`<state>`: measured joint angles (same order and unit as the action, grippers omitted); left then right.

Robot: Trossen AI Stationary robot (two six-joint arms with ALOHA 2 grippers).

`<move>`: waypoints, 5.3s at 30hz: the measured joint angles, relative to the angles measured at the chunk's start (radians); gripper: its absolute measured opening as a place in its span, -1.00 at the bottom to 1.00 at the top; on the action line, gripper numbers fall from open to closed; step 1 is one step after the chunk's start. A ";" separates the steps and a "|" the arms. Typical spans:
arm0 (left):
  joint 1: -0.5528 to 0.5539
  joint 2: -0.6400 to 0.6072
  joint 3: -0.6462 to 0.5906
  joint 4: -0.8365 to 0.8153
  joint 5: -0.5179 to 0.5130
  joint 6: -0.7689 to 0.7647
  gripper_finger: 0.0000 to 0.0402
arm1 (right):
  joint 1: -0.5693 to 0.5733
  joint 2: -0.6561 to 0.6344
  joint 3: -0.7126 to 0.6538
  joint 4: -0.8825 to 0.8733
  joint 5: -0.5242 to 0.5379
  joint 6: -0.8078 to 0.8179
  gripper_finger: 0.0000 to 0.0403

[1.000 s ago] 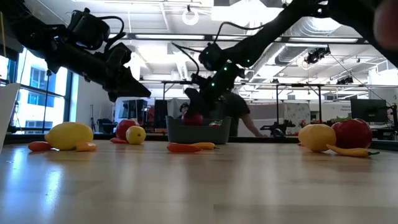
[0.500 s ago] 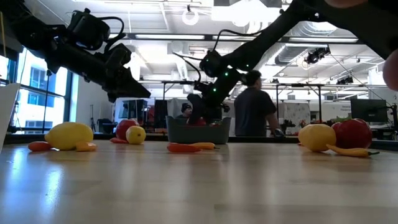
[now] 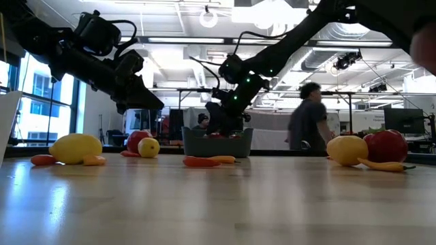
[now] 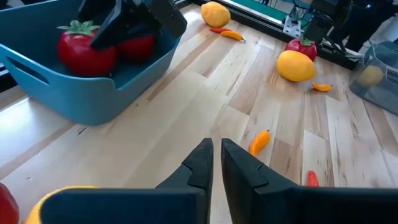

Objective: Sort produce into baskets
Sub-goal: Put the center red tomato into the blue bin, then put the top right yellow lemon into the black transparent bin

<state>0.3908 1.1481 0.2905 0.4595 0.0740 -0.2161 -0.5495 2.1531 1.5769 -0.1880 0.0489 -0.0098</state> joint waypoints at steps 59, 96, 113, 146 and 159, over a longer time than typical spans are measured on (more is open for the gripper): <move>0.016 0.000 0.000 0.008 -0.015 0.038 -1.00 | 0.266 -0.745 -0.626 -0.774 0.248 0.807 -0.24; 0.016 0.000 0.001 0.000 -0.015 0.036 -1.00 | -0.331 -0.476 -0.625 -0.523 0.201 0.516 0.17; 0.016 0.000 0.001 0.015 -0.015 0.052 -1.00 | 0.174 -0.869 -0.535 -0.905 -0.033 0.784 0.03; 0.015 0.000 0.001 0.001 -0.015 0.062 -1.00 | 1.255 -0.740 -0.540 -1.005 -0.160 2.414 0.02; 0.014 0.000 0.001 0.001 -0.005 0.061 -1.00 | 1.228 -0.686 -0.659 -0.874 -0.191 2.390 0.02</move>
<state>0.4049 1.1483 0.2913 0.4606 0.0689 -0.1551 0.6787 1.4673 0.9177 -1.0623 -0.1425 2.3803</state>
